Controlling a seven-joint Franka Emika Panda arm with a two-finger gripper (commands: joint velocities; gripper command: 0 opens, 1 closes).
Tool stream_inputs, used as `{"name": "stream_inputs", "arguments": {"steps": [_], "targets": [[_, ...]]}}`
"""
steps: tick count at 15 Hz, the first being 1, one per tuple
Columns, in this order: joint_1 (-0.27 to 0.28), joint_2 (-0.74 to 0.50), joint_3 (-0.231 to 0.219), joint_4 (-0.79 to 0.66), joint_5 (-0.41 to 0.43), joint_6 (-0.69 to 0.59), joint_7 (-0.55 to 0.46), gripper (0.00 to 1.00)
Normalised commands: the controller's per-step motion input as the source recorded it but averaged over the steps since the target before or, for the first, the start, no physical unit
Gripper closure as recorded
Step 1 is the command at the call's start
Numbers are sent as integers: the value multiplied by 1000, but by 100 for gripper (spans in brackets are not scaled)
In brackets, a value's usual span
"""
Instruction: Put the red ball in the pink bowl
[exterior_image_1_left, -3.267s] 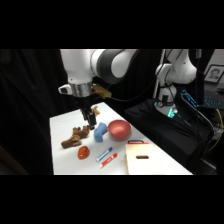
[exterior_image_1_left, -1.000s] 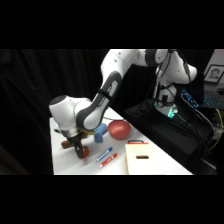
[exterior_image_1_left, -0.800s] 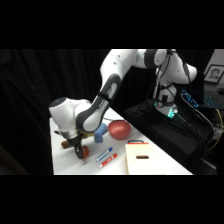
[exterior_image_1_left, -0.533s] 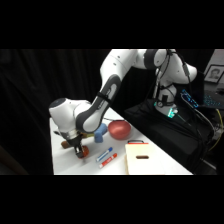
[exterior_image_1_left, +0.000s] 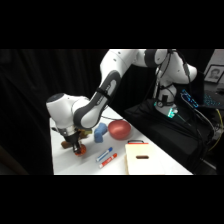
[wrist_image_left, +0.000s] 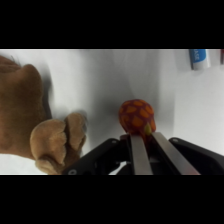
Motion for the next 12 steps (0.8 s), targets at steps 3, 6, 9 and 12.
{"name": "stream_inputs", "arguments": {"steps": [3, 6, 9, 12], "targets": [[33, -392, -34, -228, -46, -202, 74, 95], [38, -496, -34, -294, -60, -264, 62, 95], [31, -544, -29, -376, -66, -250, 38, 95], [1, -580, -7, -504, -36, -132, -11, 95]]}}
